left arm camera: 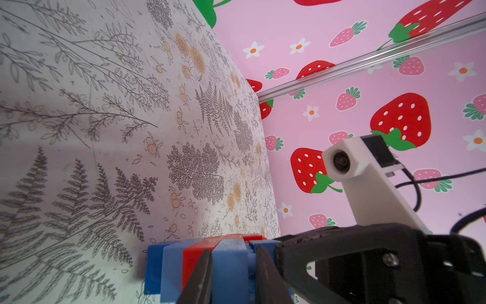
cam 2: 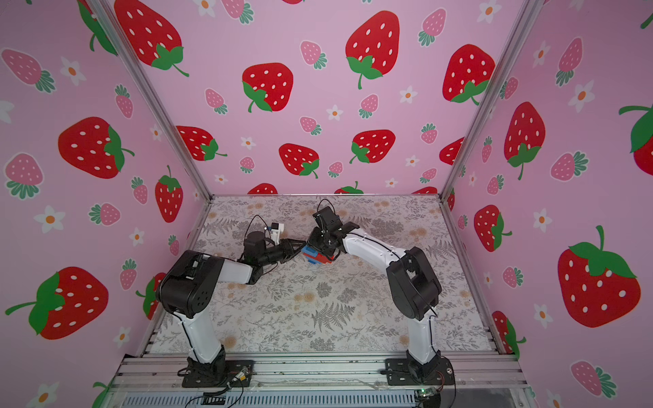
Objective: Assemble a heart with lego
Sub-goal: Assemble the lego brick with the lego brick.
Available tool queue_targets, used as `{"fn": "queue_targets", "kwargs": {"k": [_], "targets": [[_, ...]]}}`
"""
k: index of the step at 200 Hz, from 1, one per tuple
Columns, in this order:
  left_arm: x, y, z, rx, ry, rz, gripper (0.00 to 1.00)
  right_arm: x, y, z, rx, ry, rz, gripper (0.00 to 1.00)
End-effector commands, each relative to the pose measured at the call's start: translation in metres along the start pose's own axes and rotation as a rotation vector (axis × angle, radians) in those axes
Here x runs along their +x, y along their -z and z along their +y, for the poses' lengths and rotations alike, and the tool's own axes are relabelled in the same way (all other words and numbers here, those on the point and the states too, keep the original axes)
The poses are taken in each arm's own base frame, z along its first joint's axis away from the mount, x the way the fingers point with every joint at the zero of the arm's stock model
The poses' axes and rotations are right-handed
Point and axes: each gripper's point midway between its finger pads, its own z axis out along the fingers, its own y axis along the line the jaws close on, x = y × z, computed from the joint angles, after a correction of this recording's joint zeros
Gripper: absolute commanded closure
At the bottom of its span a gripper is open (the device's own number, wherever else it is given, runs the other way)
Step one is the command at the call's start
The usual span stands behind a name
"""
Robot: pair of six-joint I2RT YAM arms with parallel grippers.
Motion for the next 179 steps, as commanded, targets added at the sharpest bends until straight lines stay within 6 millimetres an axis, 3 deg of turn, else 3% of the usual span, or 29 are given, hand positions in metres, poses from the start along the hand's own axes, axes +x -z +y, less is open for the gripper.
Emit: {"fn": "queue_targets", "kwargs": {"k": [1,58,114,179], "targets": [[0.055,0.002,0.053,-0.145,0.099,0.149,0.88,0.014,-0.027,-0.029,0.114,-0.005,0.057,0.84],[0.056,0.001,0.055,-0.144,0.106,0.146,0.89,0.029,-0.034,-0.04,0.217,0.073,0.049,0.83],[0.057,-0.001,0.062,-0.157,0.142,0.142,0.9,0.032,-0.041,-0.049,0.285,0.128,0.03,0.82],[0.055,0.0,0.063,-0.169,0.136,0.149,0.91,0.02,-0.025,-0.032,0.204,0.09,-0.011,0.68]]}}
